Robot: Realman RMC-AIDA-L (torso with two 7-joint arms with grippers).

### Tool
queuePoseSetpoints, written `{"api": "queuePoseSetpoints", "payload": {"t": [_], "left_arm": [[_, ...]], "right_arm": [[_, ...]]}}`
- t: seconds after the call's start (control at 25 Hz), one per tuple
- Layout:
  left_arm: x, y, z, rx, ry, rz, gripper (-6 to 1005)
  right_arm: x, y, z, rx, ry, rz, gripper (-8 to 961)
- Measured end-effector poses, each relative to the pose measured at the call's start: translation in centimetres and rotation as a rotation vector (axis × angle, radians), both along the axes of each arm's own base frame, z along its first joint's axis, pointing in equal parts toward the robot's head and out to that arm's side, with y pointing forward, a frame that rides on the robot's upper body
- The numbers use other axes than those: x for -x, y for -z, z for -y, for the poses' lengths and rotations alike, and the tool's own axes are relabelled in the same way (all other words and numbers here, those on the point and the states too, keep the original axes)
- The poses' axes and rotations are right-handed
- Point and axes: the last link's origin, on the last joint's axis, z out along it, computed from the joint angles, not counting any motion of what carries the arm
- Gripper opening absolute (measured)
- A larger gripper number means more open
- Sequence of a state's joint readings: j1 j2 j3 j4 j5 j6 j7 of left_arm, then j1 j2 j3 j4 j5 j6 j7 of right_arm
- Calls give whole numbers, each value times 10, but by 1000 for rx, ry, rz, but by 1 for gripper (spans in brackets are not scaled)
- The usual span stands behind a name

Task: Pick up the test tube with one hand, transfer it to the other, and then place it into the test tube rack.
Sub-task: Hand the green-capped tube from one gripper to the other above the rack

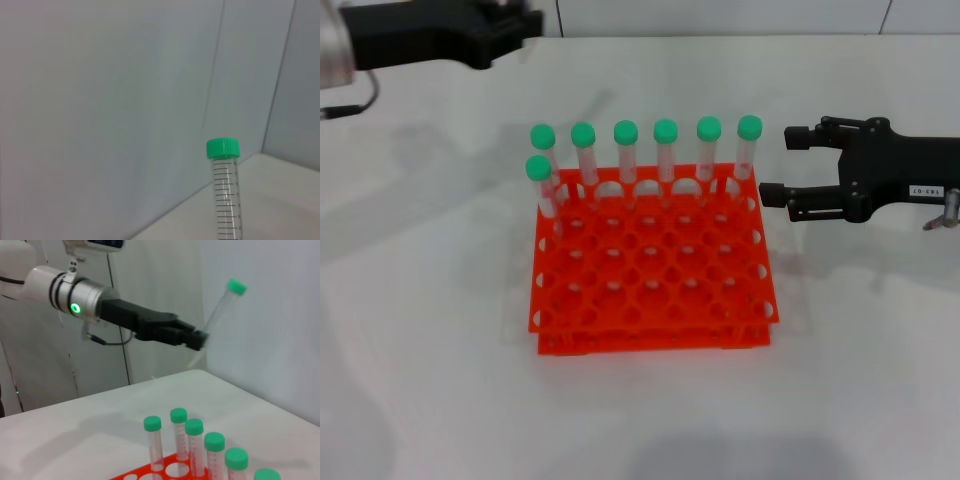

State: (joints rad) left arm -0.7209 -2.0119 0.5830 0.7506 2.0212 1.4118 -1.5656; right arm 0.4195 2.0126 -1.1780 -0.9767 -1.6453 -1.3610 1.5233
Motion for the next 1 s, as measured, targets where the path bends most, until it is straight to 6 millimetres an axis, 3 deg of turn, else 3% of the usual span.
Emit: {"api": "queuePoseSetpoints", "payload": {"t": [0.44, 0.64, 1.0], "left_arm": [[-41, 47, -9, 41, 114, 22, 185], [-44, 62, -6, 62, 128, 20, 185], [-35, 66, 2, 31, 151, 52, 185]], "right_arm": [[9, -5, -4, -20, -22, -22, 835], [11, -7, -6, -30, -27, -25, 835], [13, -10, -9, -40, -31, -28, 834]]}}
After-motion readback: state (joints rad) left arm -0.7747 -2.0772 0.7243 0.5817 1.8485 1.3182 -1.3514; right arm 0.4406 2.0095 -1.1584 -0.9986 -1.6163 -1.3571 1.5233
